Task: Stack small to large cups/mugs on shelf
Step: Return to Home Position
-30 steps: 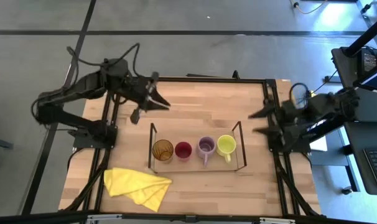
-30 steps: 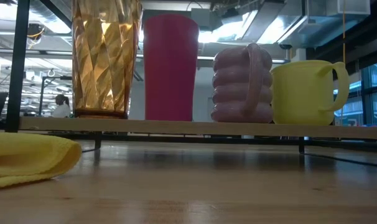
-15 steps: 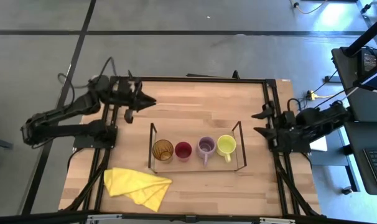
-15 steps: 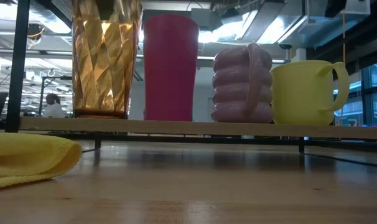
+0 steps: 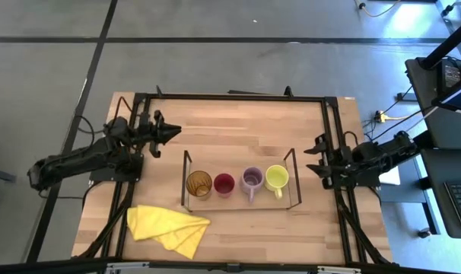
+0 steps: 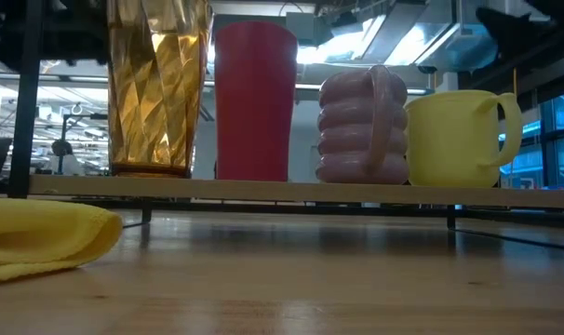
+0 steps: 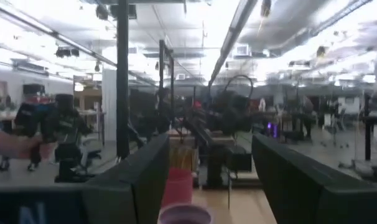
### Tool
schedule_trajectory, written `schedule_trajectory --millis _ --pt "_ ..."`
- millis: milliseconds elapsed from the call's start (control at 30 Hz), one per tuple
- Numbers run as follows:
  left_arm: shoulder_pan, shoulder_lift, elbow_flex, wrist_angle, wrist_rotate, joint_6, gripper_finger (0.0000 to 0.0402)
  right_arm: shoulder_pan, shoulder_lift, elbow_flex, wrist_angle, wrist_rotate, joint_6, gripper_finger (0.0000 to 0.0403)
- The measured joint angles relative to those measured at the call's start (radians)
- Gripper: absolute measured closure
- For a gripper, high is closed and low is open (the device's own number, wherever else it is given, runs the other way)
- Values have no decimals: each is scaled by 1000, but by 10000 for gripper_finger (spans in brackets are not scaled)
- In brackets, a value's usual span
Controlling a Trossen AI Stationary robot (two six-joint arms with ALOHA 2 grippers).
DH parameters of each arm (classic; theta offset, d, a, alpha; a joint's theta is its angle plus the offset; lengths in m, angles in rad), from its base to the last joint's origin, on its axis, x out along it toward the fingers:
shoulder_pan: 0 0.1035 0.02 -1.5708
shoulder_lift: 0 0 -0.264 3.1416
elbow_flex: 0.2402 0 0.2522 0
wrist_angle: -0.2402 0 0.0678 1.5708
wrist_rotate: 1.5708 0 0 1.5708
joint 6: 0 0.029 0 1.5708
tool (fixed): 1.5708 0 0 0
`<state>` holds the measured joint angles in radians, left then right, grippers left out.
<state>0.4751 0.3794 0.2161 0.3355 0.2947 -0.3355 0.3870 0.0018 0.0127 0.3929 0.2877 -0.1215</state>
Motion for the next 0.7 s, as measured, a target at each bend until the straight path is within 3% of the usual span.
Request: schedule_trajectory --millis 200,367,700 --pt "0 -118 -102 -4 -7 -4 350 0 0 -6 -44 5 8 175" --pt "-1 -191 -208 -1 46 -38 350 0 0 -5 -57 5 15 175" --pt "-4 -260 -208 -183 83 102 350 0 0 -4 -96 8 36 175"
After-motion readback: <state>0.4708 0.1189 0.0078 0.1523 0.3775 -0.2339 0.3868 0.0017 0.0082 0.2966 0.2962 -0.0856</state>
